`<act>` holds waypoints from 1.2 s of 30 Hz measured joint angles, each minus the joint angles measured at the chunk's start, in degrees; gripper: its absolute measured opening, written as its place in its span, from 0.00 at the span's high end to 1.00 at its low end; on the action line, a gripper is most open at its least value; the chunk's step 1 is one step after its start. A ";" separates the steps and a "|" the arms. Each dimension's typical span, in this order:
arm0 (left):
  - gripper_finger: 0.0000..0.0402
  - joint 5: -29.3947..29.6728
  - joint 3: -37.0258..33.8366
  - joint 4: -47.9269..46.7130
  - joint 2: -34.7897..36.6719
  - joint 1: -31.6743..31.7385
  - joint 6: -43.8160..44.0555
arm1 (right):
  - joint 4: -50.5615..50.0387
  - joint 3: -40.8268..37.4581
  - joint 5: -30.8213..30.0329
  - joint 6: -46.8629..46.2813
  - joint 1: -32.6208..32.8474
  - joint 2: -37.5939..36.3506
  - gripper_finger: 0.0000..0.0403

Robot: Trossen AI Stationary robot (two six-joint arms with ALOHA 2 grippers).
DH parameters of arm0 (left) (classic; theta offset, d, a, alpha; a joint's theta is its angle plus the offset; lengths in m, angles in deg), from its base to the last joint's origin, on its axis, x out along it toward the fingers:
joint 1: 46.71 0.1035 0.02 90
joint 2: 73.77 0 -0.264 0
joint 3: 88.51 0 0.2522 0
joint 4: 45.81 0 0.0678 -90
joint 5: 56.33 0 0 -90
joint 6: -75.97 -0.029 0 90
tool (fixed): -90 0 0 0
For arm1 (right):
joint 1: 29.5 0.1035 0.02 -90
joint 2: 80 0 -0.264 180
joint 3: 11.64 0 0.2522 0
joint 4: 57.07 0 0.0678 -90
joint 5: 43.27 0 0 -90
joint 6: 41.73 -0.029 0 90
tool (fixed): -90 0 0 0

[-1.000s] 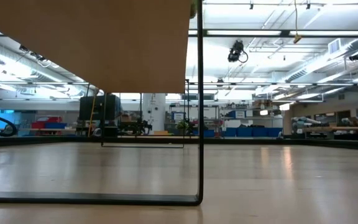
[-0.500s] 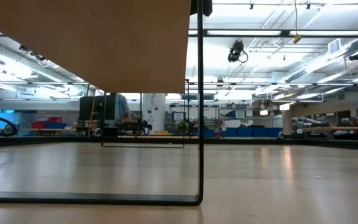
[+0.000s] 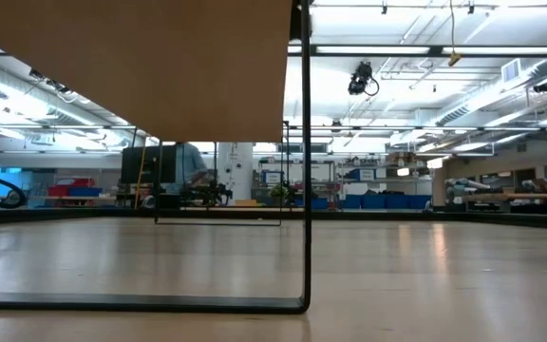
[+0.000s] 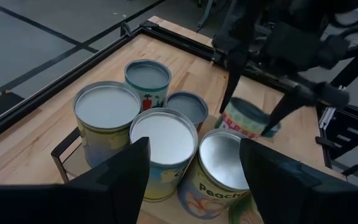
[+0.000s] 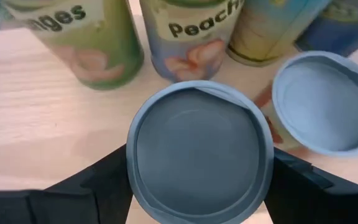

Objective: Pick and place cans onto a shelf
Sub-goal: Put the canned green peas on the shelf

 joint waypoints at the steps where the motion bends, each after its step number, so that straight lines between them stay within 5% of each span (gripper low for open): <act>1: 0.37 0.00 0.02 0.03 0.02 0.00 0.00 | 0.34 0.00 0.16 0.08 -0.10 0.37 0.28; 36: 0.37 0.00 0.02 -0.15 0.02 0.01 0.09 | 0.45 0.00 0.88 -0.56 -0.57 1.65 0.18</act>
